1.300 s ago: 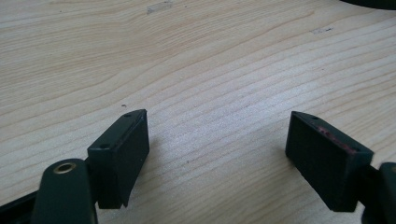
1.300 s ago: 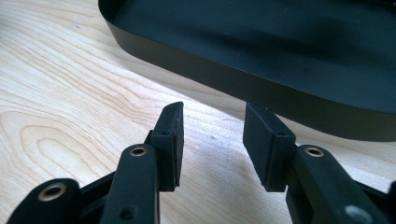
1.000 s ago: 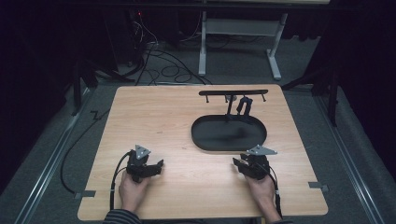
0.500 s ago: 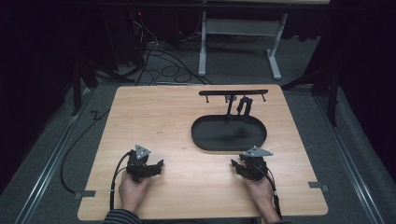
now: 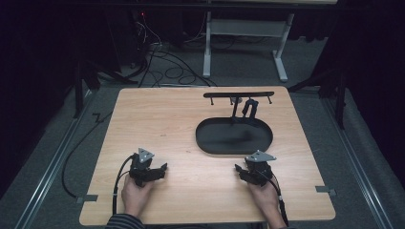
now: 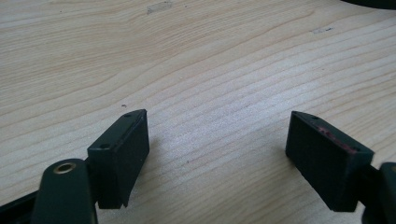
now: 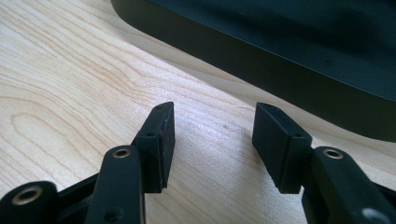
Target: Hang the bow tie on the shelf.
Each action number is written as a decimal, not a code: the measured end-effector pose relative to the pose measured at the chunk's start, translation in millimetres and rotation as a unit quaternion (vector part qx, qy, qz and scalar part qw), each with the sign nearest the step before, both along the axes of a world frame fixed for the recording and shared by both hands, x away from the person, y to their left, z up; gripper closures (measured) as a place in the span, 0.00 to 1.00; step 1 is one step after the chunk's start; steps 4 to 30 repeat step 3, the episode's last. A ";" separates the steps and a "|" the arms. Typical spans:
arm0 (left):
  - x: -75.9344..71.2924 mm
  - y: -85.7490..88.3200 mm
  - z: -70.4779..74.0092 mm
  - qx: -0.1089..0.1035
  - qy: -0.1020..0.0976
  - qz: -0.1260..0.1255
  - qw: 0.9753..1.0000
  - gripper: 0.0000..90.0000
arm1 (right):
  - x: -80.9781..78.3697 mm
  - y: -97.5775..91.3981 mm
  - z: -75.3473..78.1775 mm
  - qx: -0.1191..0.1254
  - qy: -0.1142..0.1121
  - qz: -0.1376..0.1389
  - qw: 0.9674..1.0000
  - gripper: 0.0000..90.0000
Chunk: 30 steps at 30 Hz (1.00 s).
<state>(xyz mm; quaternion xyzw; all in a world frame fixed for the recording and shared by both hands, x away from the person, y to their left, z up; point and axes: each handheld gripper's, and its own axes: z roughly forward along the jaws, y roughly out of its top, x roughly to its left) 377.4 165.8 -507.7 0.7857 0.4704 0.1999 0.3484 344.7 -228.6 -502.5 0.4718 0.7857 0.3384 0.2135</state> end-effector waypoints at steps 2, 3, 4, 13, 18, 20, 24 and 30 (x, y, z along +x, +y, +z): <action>0.0 0.0 0.0 0.000 0.000 0.000 1.000 0.24 | 0.0 0.0 0.0 0.000 0.000 0.000 1.000 0.56; 0.0 0.0 0.0 0.000 0.000 0.000 1.000 0.24 | 0.0 0.0 0.0 0.000 0.000 0.000 1.000 0.56; 0.0 0.0 0.0 0.000 0.000 0.000 1.000 0.24 | 0.0 0.0 0.0 0.000 0.000 0.000 1.000 0.56; 0.0 0.0 0.0 0.000 0.000 0.000 1.000 0.24 | 0.0 0.0 0.0 0.000 0.000 0.000 1.000 0.56; 0.0 0.0 0.0 0.000 0.000 0.000 1.000 0.24 | 0.0 0.0 0.0 0.000 0.000 0.000 1.000 0.56; 0.0 0.0 0.0 0.000 0.000 0.000 1.000 0.24 | 0.0 0.0 0.0 0.000 0.000 0.000 1.000 0.56; 0.0 0.0 0.0 0.000 0.000 0.000 1.000 0.24 | 0.0 0.0 0.0 0.000 0.000 0.000 1.000 0.56; 0.0 0.0 0.0 0.000 0.000 0.000 1.000 0.24 | 0.0 0.0 0.0 0.000 0.000 0.000 1.000 0.56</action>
